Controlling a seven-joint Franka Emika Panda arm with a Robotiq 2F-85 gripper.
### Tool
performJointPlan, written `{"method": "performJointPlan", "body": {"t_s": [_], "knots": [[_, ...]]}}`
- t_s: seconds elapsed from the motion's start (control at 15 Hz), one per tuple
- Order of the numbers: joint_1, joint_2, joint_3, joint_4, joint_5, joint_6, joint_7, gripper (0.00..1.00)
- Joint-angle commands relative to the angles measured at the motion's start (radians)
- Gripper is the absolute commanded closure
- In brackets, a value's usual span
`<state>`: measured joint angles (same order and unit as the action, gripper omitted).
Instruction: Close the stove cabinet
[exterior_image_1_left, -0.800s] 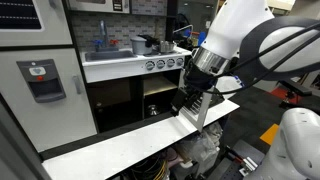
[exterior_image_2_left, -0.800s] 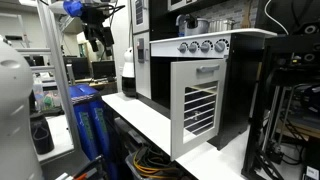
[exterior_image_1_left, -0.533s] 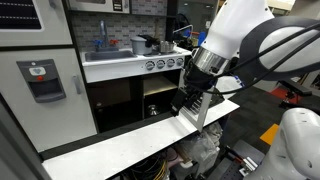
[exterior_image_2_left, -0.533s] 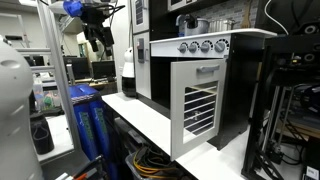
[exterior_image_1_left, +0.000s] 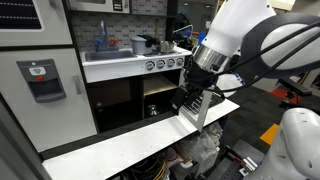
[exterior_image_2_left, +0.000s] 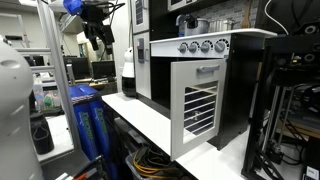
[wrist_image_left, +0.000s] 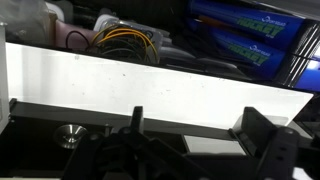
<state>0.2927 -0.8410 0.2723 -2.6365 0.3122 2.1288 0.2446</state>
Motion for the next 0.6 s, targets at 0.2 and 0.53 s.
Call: {"method": "performJointPlan", "body": {"t_s": [0.2,0.53], "knots": [[-0.065,-0.089,-0.027,0.146,-0.146,-0.170,-0.017,0.00],[-0.146,-0.191,-0.088,0.175,-0.229,-0.266,-0.027,0.00]]}}
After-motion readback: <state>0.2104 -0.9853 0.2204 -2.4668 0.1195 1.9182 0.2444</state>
